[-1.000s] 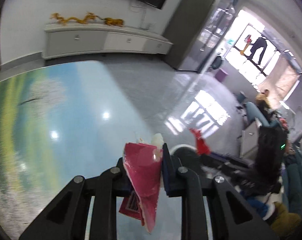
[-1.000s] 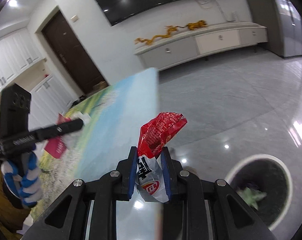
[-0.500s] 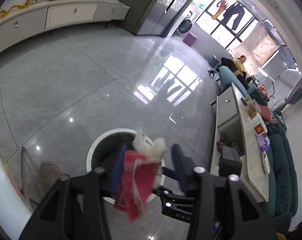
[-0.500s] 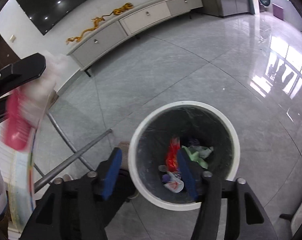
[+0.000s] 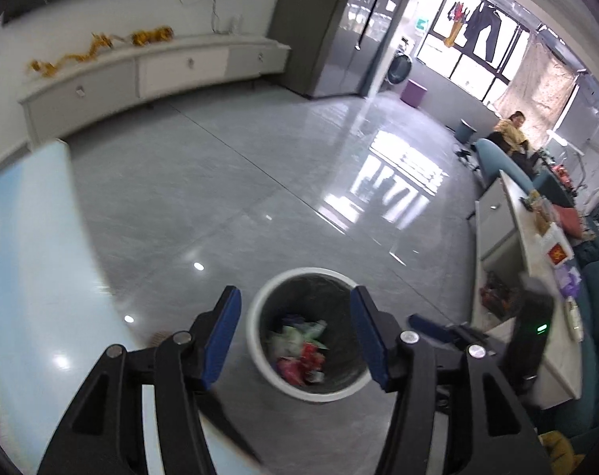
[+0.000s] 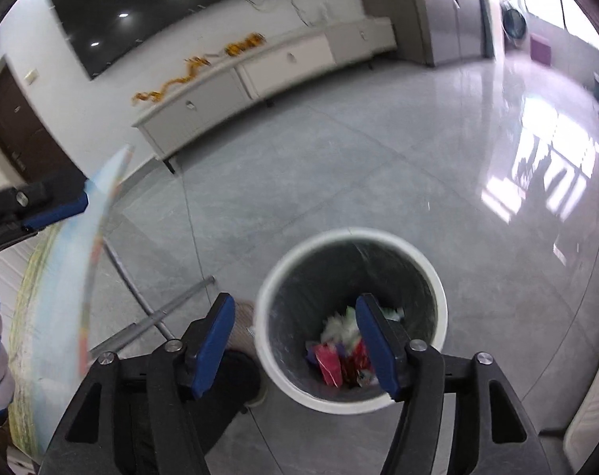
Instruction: Collect trash
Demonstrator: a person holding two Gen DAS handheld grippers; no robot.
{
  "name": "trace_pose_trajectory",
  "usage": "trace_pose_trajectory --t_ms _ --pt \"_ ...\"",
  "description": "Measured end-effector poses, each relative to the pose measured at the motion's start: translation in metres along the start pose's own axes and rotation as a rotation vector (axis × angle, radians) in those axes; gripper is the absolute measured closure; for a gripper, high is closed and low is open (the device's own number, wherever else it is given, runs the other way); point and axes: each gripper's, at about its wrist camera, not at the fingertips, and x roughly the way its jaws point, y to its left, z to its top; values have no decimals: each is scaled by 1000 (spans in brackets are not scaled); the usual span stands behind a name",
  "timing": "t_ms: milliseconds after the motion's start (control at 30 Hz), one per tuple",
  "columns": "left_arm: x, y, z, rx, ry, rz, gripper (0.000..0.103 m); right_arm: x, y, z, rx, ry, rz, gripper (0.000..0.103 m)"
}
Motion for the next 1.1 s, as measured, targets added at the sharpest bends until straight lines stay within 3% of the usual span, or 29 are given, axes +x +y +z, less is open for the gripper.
trace_pose_trajectory --t_ms 100,167,300,600,667,767,933,1100 --pt "-45 17 -14 23 -53 109 47 -25 39 8 -82 -73 9 29" --pt "-82 34 -29 16 -103 191 38 -40 65 10 -123 -111 35 26" --pt "-147 62 -56 -11 -177 340 36 -65 115 10 -210 -172 90 20" --pt "-275 102 -123 -159 -360 562 25 -119 212 0 -348 -279 168 0" --pt "-301 104 -140 -187 -401 599 22 -132 230 -5 -373 -301 182 0" --pt "-326 110 -158 -231 -445 628 12 -152 257 -14 -431 -339 213 0" --pt "-349 112 -177 -267 -481 675 11 -161 273 -25 -471 -381 265 0" --pt "-353 103 -186 -275 -505 748 8 -152 274 -33 -469 -385 251 0"
